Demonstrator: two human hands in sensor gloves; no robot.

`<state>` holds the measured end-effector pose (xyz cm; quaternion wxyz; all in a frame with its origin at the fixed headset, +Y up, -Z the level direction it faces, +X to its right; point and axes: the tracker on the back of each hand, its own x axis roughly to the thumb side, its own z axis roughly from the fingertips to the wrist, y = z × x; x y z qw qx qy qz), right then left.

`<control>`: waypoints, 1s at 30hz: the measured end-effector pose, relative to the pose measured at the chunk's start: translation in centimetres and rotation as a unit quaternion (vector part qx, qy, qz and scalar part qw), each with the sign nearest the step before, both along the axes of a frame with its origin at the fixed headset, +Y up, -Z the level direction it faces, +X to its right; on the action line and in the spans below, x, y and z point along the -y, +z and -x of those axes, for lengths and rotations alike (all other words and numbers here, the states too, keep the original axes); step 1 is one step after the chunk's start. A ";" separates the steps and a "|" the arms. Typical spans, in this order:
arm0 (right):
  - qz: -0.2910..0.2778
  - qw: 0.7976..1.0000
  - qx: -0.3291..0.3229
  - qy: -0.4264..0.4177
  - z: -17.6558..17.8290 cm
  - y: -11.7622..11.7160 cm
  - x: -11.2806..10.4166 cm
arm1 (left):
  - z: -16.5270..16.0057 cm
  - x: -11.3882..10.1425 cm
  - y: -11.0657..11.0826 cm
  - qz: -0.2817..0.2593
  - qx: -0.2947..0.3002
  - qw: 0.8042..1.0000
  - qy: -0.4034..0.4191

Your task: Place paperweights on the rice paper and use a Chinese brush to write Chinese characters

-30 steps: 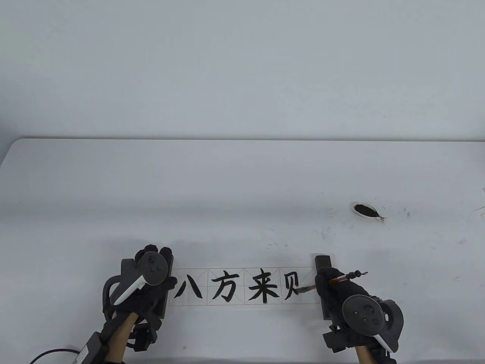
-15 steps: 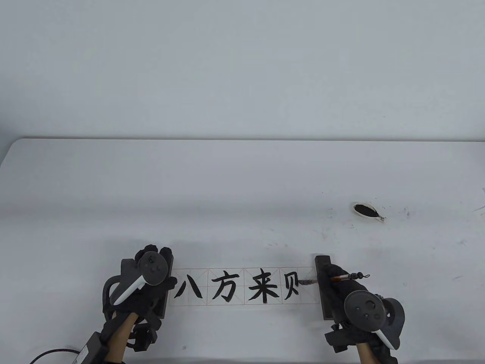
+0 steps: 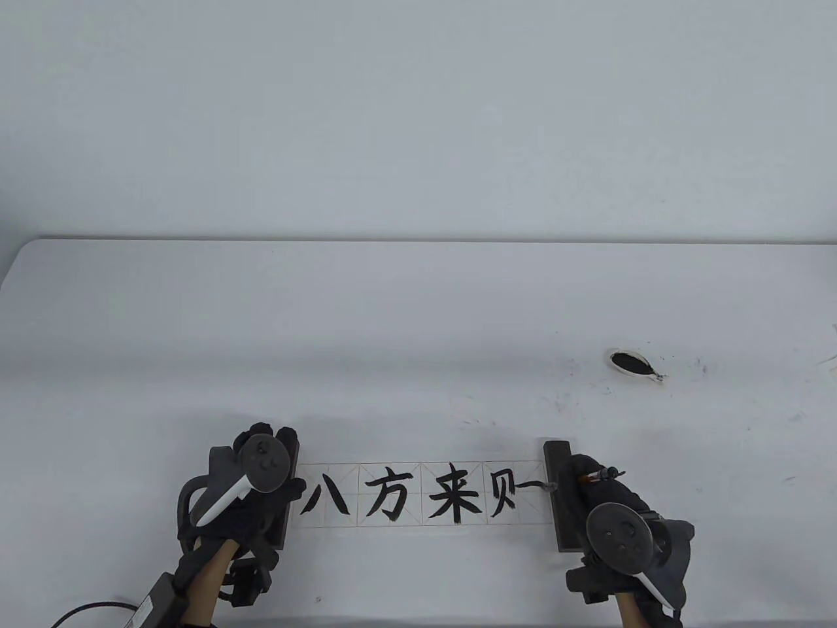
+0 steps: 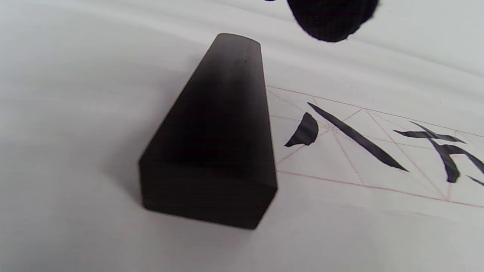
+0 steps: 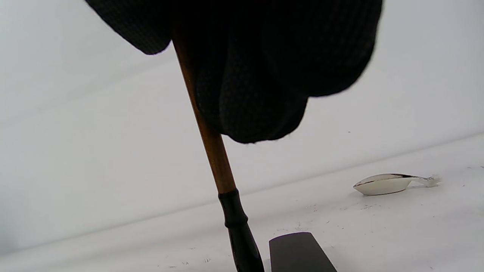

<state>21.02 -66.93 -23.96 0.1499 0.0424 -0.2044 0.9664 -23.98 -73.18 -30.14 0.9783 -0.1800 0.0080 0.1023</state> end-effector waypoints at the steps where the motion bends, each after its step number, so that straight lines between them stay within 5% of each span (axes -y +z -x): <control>1: 0.000 1.000 -0.005 -0.004 0.0 0.0 0.0 | 0.0 0.0 0.0 0.000 0.000 1.000 0.000; 30: 0.005 1.000 -0.013 -0.025 0.2 -0.2 0.4 | 0.0 0.1 -0.1 0.002 0.002 1.000 -0.001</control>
